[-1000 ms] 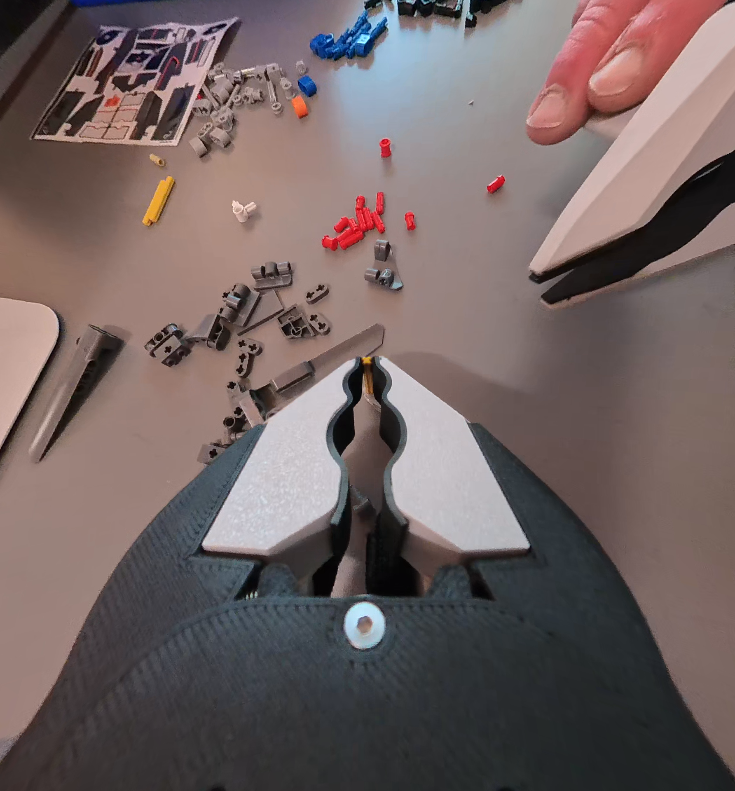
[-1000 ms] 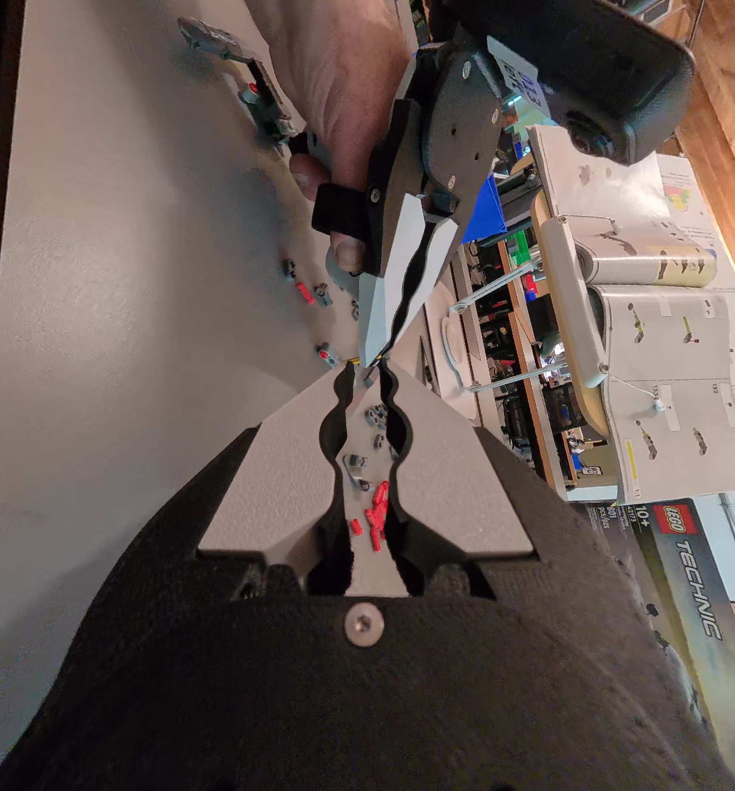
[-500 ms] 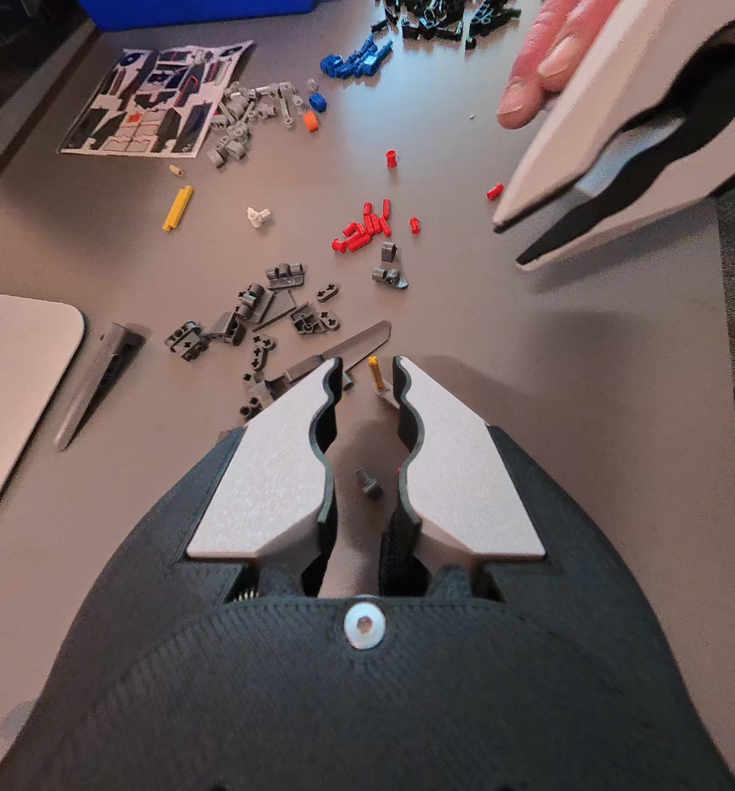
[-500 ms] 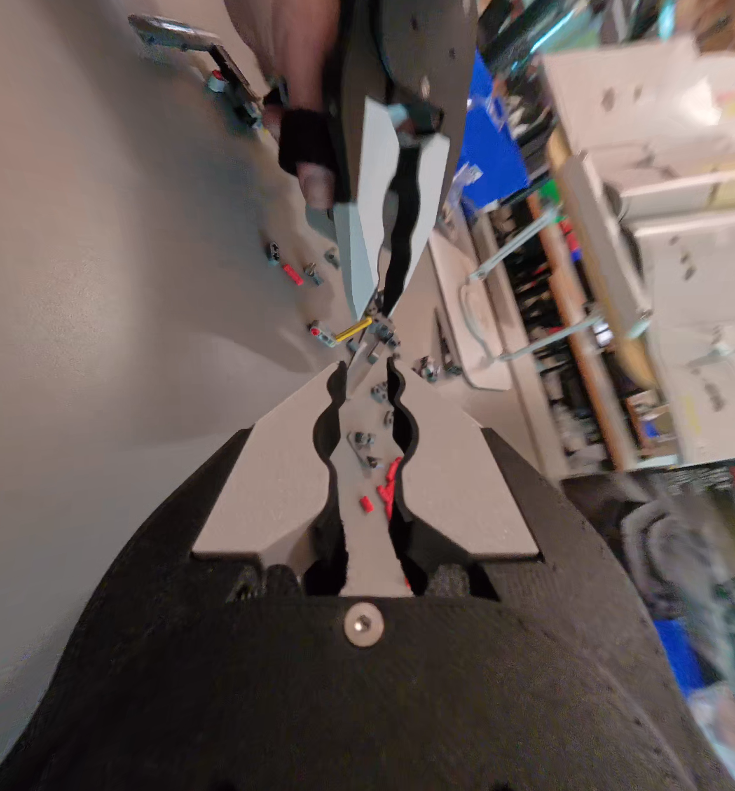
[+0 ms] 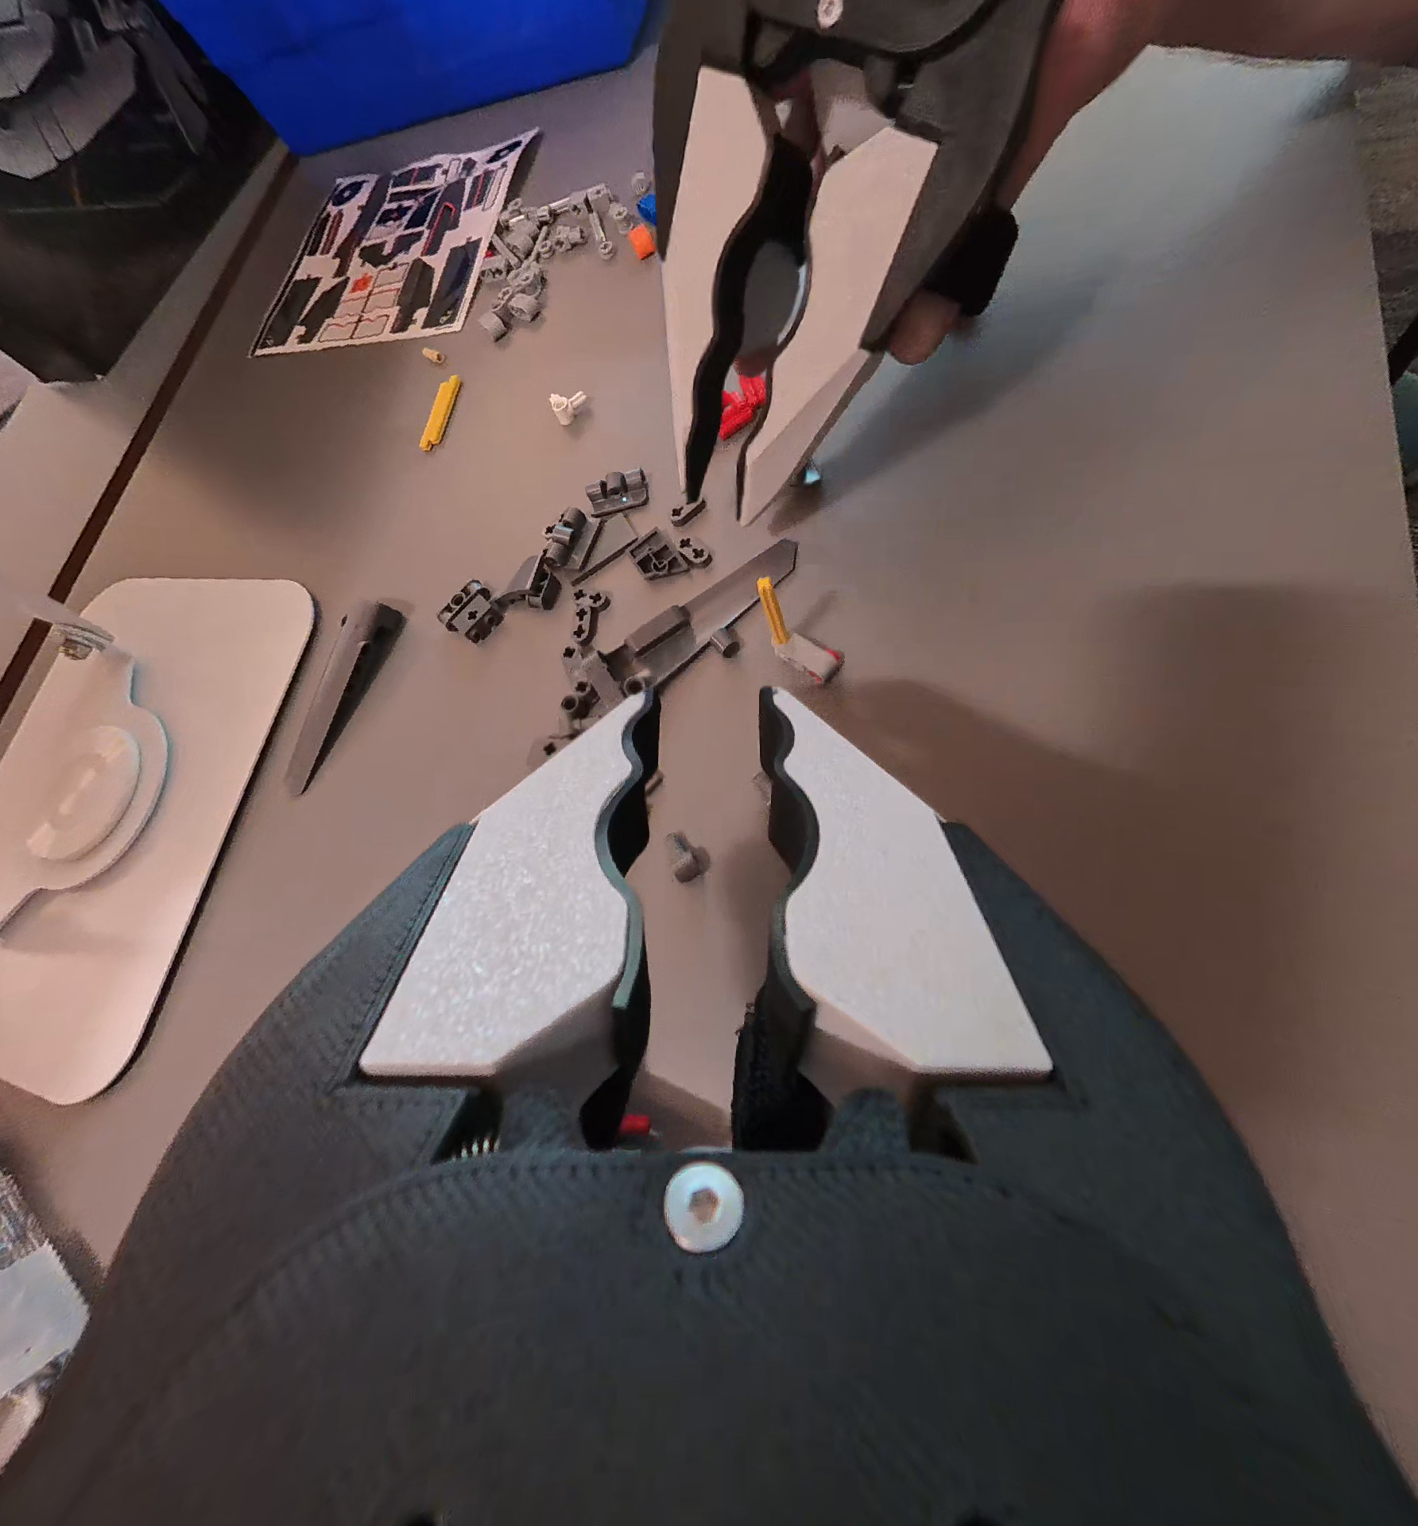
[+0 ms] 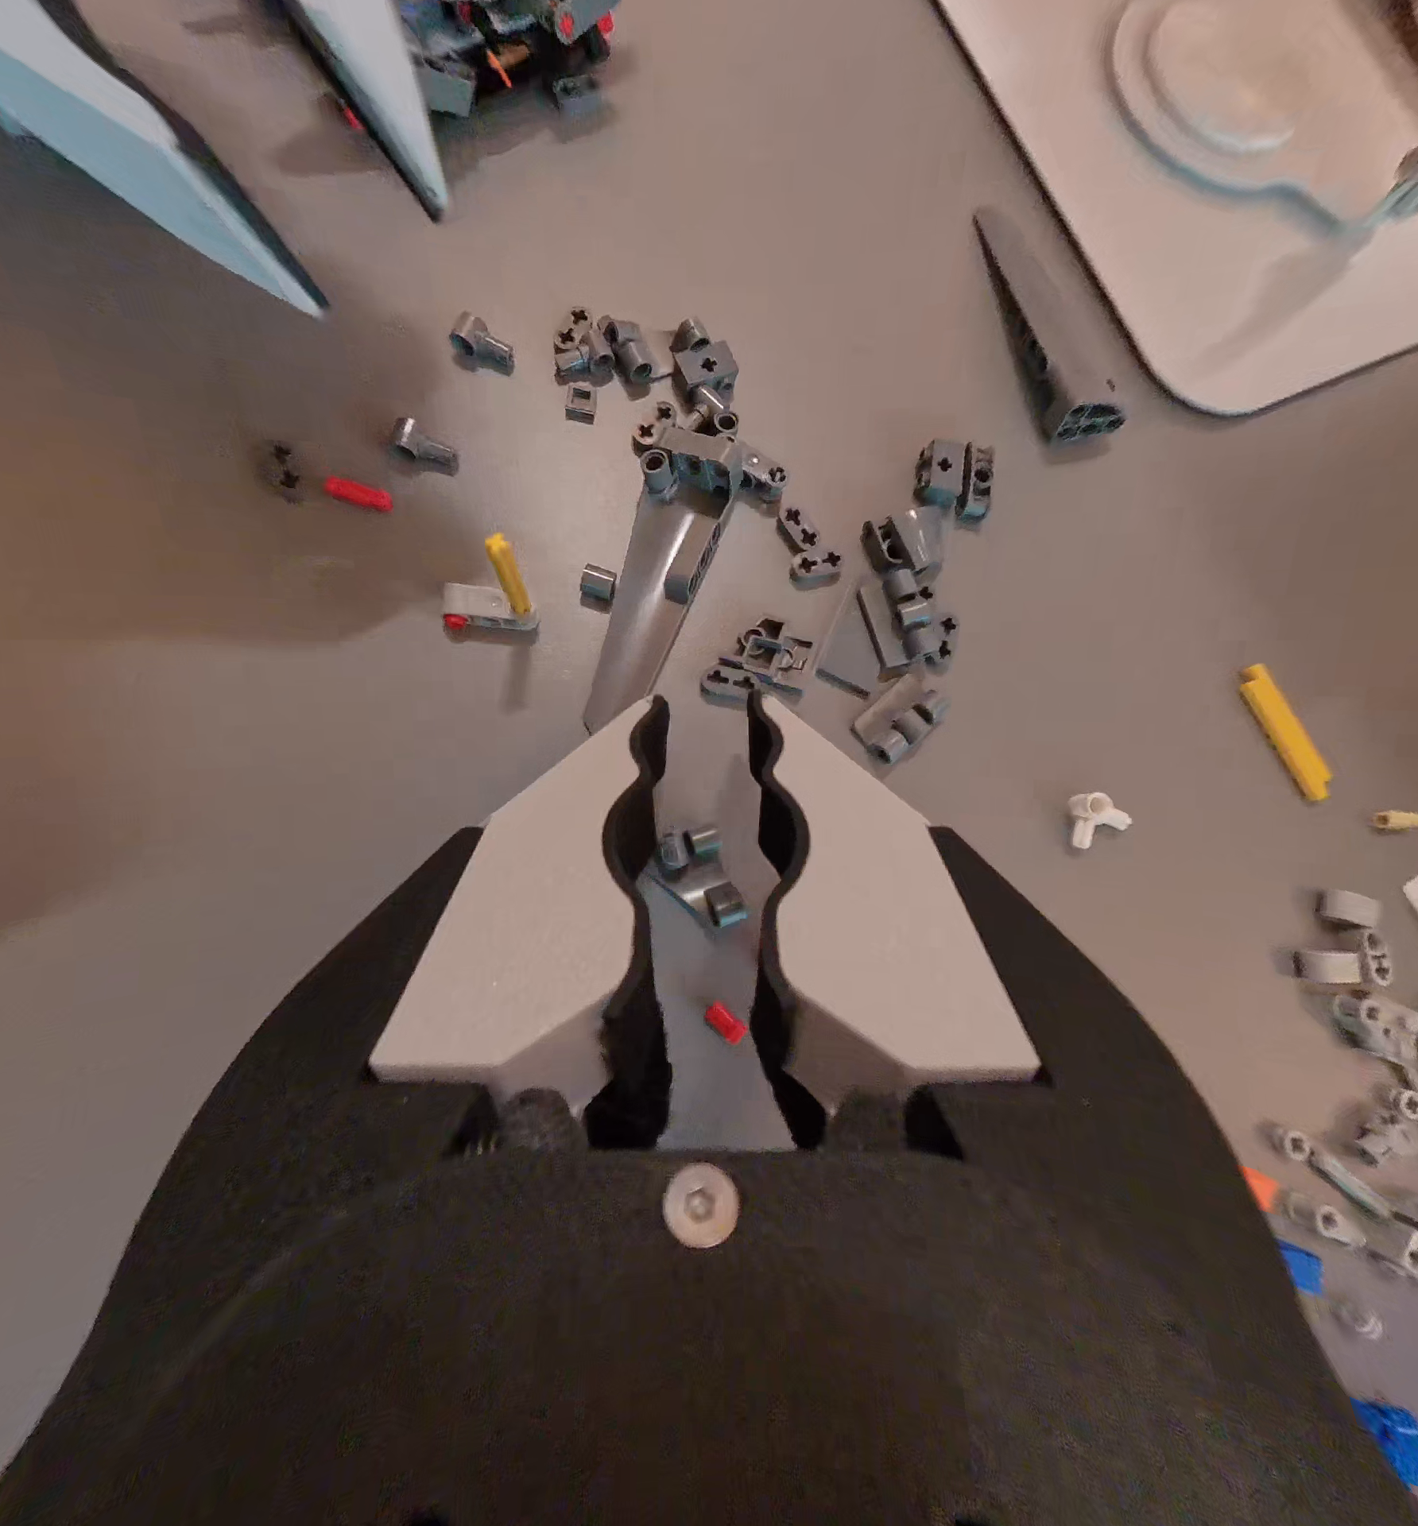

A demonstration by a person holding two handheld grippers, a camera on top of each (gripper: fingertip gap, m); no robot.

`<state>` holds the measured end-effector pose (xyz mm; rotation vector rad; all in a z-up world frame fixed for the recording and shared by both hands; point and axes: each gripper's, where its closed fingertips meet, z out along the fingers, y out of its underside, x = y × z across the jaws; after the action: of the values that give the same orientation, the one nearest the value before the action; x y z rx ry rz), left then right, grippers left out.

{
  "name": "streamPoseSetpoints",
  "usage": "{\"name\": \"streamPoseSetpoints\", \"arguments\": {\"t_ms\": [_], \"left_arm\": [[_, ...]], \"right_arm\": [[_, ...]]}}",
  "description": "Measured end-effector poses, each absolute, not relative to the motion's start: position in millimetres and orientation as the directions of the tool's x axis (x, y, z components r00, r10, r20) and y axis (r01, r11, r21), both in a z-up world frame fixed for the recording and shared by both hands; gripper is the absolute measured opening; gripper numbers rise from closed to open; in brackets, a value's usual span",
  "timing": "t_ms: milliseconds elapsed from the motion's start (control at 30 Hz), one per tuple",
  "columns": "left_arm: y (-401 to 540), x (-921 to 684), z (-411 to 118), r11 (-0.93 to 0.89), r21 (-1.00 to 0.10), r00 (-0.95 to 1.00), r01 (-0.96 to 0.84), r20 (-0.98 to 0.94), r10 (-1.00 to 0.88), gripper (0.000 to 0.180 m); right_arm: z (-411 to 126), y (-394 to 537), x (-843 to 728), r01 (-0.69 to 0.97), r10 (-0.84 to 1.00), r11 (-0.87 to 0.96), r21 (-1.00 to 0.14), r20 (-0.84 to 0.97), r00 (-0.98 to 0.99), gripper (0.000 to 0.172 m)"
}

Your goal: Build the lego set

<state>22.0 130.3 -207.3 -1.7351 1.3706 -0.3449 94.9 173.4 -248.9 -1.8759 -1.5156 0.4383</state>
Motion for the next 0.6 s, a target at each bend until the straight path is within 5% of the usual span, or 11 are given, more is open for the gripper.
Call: {"name": "streamPoseSetpoints", "arguments": {"t_ms": [600], "left_arm": [[129,0,-207,0.015,-0.774,0.324,-0.633,-0.283,-0.903,0.02]], "right_arm": [[-264,184,85,0.734,0.935,-0.242,-0.635,0.05,0.351,0.012]]}}
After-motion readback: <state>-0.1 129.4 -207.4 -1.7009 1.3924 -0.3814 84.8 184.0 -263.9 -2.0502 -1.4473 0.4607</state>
